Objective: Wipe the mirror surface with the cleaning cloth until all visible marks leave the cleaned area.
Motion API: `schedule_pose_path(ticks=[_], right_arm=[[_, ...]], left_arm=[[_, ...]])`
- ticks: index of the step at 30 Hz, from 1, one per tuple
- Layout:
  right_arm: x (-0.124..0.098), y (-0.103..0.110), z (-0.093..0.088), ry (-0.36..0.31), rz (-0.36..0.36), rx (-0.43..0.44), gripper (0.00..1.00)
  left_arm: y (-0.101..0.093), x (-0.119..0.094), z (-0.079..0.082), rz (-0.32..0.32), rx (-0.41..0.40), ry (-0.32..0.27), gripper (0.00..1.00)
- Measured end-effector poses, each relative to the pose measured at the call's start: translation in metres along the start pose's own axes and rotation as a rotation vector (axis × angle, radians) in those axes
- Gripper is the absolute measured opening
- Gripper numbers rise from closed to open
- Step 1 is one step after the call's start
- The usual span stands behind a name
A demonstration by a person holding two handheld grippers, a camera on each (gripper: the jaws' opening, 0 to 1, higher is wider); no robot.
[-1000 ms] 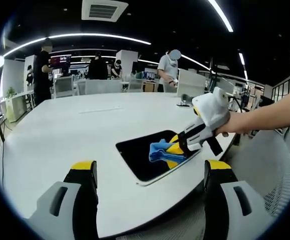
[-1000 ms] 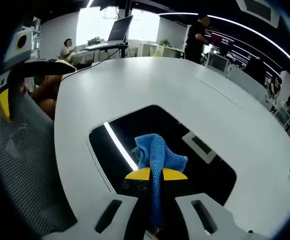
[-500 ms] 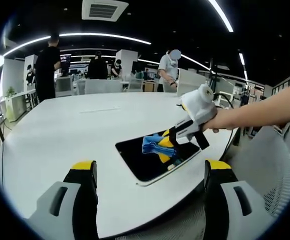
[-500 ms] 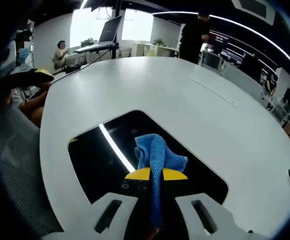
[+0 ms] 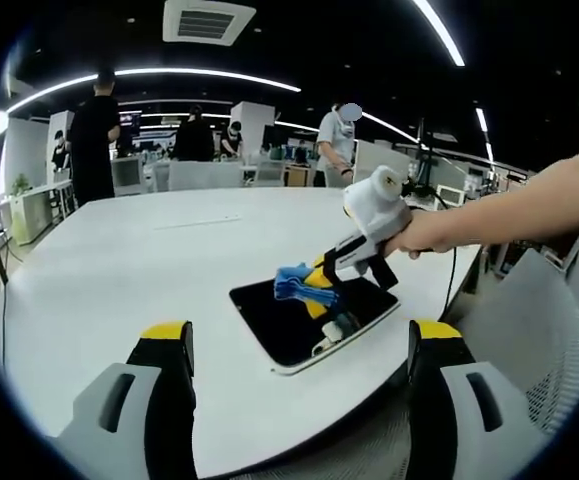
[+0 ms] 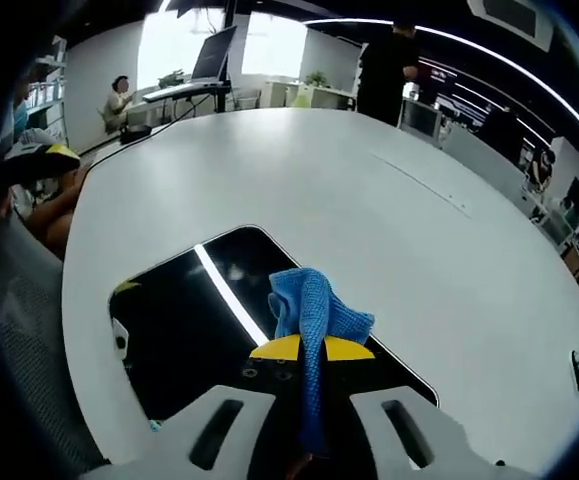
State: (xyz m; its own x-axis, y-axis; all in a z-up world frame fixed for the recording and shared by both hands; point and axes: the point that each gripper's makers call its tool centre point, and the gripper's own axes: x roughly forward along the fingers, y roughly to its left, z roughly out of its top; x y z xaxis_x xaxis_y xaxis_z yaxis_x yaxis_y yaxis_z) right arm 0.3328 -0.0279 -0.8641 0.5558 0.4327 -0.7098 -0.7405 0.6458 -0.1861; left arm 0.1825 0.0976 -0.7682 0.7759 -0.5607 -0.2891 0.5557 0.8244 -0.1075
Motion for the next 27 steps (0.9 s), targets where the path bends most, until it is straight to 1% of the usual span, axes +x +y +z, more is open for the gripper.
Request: schedule_pose_path(ticks=[4, 6, 17, 20, 24, 27], right_arm=[[0.003, -0.003, 0.002, 0.022, 0.007, 0.002, 0.00], [0.002, -0.002, 0.003, 0.030, 0.008, -0.026, 0.00], [0.011, -0.014, 0.008, 0.010, -0.026, -0.017, 0.01], [0.014, -0.018, 0.009, 0.013, -0.035, -0.013, 0.00], [0.014, -0.020, 0.008, 0.015, -0.029, 0.010, 0.00], [0.014, -0.018, 0.008, 0.015, -0.021, -0.009, 0.00]], left_arm=[[0.000, 0.000, 0.000, -0.002, -0.002, 0.000, 0.87], [0.000, 0.000, 0.000, -0.002, -0.002, 0.000, 0.86], [0.000, 0.000, -0.002, -0.003, 0.001, 0.010, 0.86], [0.000, 0.000, -0.002, 0.001, 0.001, 0.010, 0.86], [0.001, 0.000, -0.001, 0.002, 0.002, 0.007, 0.86], [0.001, 0.000, -0.001, 0.002, 0.003, 0.007, 0.86]])
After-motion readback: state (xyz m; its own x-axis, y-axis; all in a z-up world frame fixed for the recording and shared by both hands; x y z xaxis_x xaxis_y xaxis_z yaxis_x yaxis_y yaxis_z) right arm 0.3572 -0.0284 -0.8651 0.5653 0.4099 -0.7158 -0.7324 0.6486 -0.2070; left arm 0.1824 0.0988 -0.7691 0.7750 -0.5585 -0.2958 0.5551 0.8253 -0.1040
